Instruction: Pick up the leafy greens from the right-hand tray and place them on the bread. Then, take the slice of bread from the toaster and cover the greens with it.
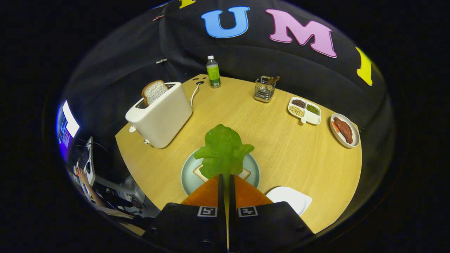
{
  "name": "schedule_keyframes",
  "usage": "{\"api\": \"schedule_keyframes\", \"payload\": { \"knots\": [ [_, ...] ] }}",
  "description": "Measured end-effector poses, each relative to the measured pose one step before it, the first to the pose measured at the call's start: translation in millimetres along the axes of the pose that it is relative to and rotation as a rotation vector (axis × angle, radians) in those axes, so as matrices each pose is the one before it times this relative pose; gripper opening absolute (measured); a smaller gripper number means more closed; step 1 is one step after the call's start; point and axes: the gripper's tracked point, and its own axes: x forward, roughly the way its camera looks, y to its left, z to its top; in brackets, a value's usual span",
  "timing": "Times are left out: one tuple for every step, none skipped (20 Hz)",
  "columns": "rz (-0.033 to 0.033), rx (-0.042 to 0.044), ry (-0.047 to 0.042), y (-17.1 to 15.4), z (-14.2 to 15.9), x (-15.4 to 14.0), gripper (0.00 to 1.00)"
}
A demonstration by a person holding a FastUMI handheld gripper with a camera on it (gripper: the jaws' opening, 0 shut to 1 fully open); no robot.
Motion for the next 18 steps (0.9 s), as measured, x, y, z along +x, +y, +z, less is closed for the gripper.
{"api": "schedule_keyframes", "payload": {
  "knots": [
    [0.00290,-0.00672,0.01491,4.20,-1.62,7.36,0.07],
    [0.00279,-0.00390,0.01246,4.85,-2.04,7.37,0.07],
    [0.00247,-0.00096,0.01126,3.92,-1.01,6.66,0.07],
    [-0.00231,-0.00224,0.00833,2.03,-0.60,6.73,0.07],
    [-0.00499,-0.00458,0.00915,0.76,-0.60,6.75,0.07],
    [-0.00888,-0.00454,0.00325,-0.47,0.07,4.31,0.07],
    [-0.01219,-0.00296,0.00894,-2.21,-2.26,5.96,0.09],
    [-0.00498,0.00330,0.00973,-0.78,-2.31,4.64,0.09],
    [-0.00271,0.00739,0.01165,0.05,-2.87,4.83,0.13],
    [-0.01228,0.00666,0.00991,-2.10,-1.88,5.71,0.23],
    [-0.01464,-0.00084,0.00329,-2.57,-1.45,3.44,0.31],
    [-0.00943,0.00464,0.00179,-1.87,-1.16,3.65,0.44],
    [0.00641,0.01220,0.00359,3.92,-1.22,1.06,0.58],
    [0.01655,0.01187,-0.00482,5.24,0.97,-0.54,0.71],
    [0.00458,0.00661,-0.01551,2.22,3.11,-1.39,0.85],
    [0.00225,0.00292,-0.01852,1.44,3.90,-2.12,0.99],
    [0.00249,0.00605,-0.01646,0.70,3.71,-2.98,1.00],
    [0.00174,0.00949,-0.01306,1.04,3.02,-2.77,1.00]
  ]
}}
